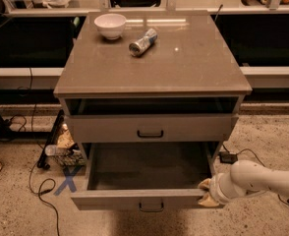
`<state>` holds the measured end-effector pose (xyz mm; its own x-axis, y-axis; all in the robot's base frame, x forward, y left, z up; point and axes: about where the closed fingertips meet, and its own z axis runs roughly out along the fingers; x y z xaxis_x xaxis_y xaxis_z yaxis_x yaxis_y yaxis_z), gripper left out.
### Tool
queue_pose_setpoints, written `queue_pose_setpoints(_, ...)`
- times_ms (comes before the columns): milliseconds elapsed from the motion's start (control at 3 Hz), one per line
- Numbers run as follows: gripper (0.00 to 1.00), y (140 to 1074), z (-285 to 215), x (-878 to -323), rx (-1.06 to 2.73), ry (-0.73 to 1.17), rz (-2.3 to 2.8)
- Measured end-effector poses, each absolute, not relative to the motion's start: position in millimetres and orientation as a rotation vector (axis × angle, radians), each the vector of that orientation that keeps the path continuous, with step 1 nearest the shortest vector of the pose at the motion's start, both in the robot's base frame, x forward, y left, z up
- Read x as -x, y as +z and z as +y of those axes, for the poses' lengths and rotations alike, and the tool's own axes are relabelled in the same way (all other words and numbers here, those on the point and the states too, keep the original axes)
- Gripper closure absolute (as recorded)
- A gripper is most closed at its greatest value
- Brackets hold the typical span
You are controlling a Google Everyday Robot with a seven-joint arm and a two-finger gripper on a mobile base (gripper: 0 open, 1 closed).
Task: Open middle drawer
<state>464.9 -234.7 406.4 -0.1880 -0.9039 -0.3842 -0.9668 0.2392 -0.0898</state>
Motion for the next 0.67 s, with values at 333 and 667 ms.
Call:
queue_pose_setpoints(333, 1.0, 403.1, -237.2, -446.7, 1.68, 0.244, 2.176)
queue_pose_setpoints(667, 1.0, 405.1, -237.2, -446.5, 1.68, 0.244, 2.177)
